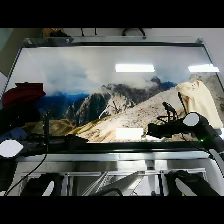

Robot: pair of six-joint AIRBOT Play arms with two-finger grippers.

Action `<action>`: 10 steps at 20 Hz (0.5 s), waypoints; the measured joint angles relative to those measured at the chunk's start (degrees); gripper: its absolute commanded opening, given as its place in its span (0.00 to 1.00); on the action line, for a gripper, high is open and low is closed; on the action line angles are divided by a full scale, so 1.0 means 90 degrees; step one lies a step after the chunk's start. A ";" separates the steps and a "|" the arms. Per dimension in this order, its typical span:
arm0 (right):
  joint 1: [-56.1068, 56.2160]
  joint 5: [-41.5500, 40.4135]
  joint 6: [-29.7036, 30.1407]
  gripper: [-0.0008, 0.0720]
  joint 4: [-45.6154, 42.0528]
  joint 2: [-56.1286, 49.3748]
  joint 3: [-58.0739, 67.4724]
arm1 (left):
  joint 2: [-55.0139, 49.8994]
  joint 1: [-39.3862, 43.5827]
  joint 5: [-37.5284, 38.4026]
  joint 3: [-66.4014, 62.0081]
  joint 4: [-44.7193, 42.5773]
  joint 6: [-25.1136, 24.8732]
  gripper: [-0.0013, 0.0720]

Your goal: Fold the shirts.

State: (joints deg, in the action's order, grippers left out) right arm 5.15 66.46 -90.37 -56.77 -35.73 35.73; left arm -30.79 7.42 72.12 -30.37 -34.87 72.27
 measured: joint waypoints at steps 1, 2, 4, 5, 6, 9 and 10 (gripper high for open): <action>0.0000 0.0000 0.0000 0.04 0.0005 0.0000 0.0000 | 0.0005 0.0000 0.0000 0.0002 0.0000 0.0000 0.04; 0.0000 -0.0002 0.0000 0.04 0.0005 0.0000 0.0000 | 0.0010 0.0000 0.0000 0.0002 0.0000 0.0000 0.04; 0.0000 -0.0005 0.0000 0.04 0.0005 0.0000 0.0000 | 0.0007 -0.0015 -0.0005 -0.0022 -0.0024 0.0000 0.04; 0.0000 -0.0007 0.0000 0.04 0.0005 0.0000 0.0000 | -0.0029 -0.0083 0.0005 -0.0129 -0.0117 0.0007 0.04; 0.0000 -0.0015 0.0000 0.04 0.0005 0.0000 0.0000 | -0.0126 -0.0226 0.0039 -0.0340 -0.0321 0.0053 0.04; 0.0000 -0.0015 0.0000 0.04 0.0005 0.0000 0.0000 | -0.0690 -0.1010 0.0194 -0.1457 -0.1224 0.0141 0.99; 0.0000 -0.0015 0.0000 0.04 0.0005 0.0000 0.0000 | -0.0981 -0.1367 0.0221 -0.1970 -0.1554 0.0136 0.96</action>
State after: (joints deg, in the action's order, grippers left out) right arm 5.15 66.32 -90.37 -56.73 -35.73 35.73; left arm -39.62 -4.89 74.11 -48.10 -48.86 73.49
